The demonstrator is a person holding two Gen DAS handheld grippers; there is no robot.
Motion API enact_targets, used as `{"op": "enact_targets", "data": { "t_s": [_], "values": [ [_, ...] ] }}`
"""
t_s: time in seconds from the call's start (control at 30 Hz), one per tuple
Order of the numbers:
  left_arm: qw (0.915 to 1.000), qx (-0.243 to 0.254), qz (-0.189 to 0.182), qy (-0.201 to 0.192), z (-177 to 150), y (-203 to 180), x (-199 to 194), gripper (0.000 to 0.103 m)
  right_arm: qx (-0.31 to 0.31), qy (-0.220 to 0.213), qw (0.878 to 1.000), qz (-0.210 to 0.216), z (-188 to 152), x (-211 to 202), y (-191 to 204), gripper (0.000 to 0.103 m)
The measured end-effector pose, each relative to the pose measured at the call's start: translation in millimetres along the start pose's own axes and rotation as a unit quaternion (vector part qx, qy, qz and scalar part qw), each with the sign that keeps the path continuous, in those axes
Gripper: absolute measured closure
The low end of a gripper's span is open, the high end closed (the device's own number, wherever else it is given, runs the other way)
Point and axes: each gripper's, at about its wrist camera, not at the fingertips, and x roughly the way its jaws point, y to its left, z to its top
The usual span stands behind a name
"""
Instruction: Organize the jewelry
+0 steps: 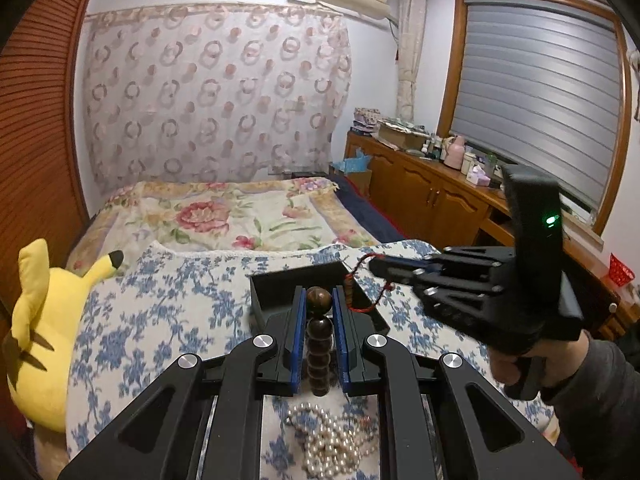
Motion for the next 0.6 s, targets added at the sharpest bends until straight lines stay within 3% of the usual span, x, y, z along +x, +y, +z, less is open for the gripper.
{"op": "enact_targets", "data": {
  "t_s": [0.37, 0.4, 0.43, 0.5, 0.6],
  "values": [
    [0.9996, 0.004, 0.017, 0.023, 17, 7, 42, 0.091, 0.034, 0.035, 0.999, -0.010, 6, 54, -24, 0.099],
    [0.9995, 0.004, 0.020, 0.025, 17, 8, 47, 0.091, 0.041, 0.039, 0.998, -0.009, 7, 56, -26, 0.094],
    [0.9994, 0.004, 0.022, 0.028, 17, 9, 51, 0.091, 0.051, 0.042, 0.998, -0.007, 6, 58, -29, 0.076],
    [0.9991, 0.004, 0.026, 0.032, 17, 12, 58, 0.091, 0.061, 0.036, 0.997, -0.004, 4, 56, -33, 0.053],
    [0.9988, 0.002, 0.030, 0.038, 16, 17, 65, 0.091, 0.077, 0.025, 0.997, 0.006, 2, 47, -42, 0.052]
  ]
}}
